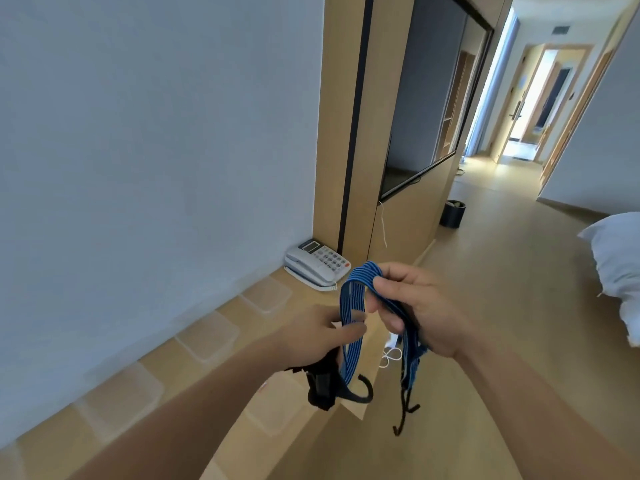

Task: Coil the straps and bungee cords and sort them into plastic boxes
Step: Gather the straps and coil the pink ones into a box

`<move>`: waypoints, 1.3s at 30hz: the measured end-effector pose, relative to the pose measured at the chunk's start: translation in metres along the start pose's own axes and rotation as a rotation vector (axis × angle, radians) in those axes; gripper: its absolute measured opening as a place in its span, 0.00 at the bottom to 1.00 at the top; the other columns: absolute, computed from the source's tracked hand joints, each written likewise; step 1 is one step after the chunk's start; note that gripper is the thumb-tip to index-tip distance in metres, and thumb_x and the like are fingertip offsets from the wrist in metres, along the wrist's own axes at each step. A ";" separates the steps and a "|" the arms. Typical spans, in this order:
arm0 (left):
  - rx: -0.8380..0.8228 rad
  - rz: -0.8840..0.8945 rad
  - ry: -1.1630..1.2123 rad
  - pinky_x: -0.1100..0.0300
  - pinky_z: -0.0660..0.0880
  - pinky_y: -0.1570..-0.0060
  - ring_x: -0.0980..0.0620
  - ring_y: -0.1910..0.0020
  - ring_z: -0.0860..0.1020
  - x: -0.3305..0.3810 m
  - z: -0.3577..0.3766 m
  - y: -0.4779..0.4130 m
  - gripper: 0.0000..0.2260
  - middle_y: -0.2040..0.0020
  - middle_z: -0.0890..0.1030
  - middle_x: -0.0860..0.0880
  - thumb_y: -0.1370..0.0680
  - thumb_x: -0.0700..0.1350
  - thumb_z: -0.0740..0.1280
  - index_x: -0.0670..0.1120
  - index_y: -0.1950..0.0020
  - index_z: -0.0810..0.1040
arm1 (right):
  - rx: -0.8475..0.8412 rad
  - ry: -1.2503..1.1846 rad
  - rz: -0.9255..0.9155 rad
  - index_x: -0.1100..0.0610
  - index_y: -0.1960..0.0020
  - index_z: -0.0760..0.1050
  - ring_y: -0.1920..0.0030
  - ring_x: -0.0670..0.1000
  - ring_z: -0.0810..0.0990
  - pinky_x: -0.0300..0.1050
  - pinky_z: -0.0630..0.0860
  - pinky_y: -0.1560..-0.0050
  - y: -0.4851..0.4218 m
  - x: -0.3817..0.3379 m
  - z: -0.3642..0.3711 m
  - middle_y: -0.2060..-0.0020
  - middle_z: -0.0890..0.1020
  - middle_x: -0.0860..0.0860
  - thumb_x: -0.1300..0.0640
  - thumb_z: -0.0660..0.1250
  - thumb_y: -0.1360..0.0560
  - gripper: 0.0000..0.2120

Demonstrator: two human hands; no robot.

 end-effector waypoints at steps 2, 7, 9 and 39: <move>0.021 0.009 0.050 0.53 0.78 0.59 0.54 0.69 0.80 0.008 0.009 -0.013 0.11 0.68 0.82 0.51 0.22 0.59 0.66 0.53 0.54 0.79 | -0.126 -0.023 0.077 0.65 0.49 0.76 0.78 0.46 0.68 0.37 0.64 0.77 -0.001 -0.002 -0.014 0.64 0.79 0.58 0.57 0.64 0.23 0.10; 0.198 0.033 -0.111 0.50 0.81 0.59 0.50 0.65 0.83 0.029 0.013 -0.045 0.15 0.62 0.84 0.49 0.26 0.61 0.69 0.53 0.47 0.76 | -0.386 -0.063 0.208 0.76 0.43 0.69 0.80 0.44 0.66 0.35 0.61 0.79 -0.003 -0.017 -0.061 0.67 0.77 0.56 0.59 0.64 0.23 0.19; 0.186 -0.023 -0.223 0.55 0.78 0.62 0.56 0.70 0.80 0.035 0.017 -0.053 0.14 0.67 0.83 0.52 0.31 0.65 0.68 0.55 0.60 0.77 | -0.373 -0.003 0.190 0.75 0.45 0.69 0.79 0.44 0.66 0.36 0.61 0.78 -0.010 -0.024 -0.086 0.67 0.77 0.56 0.59 0.64 0.22 0.17; 0.430 -0.099 0.856 0.60 0.76 0.70 0.48 0.72 0.77 -0.014 -0.072 -0.114 0.10 0.68 0.79 0.43 0.25 0.51 0.70 0.44 0.55 0.80 | -0.370 0.146 0.186 0.60 0.40 0.76 0.53 0.55 0.83 0.46 0.79 0.52 -0.148 0.094 -0.062 0.50 0.83 0.61 0.52 0.67 0.21 0.14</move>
Point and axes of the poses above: each hand's wrist, its own y-axis away from the middle knuckle, its own z-axis out of the palm, x = y × z, the point moved 2 cm from there along -y, towards the middle knuckle
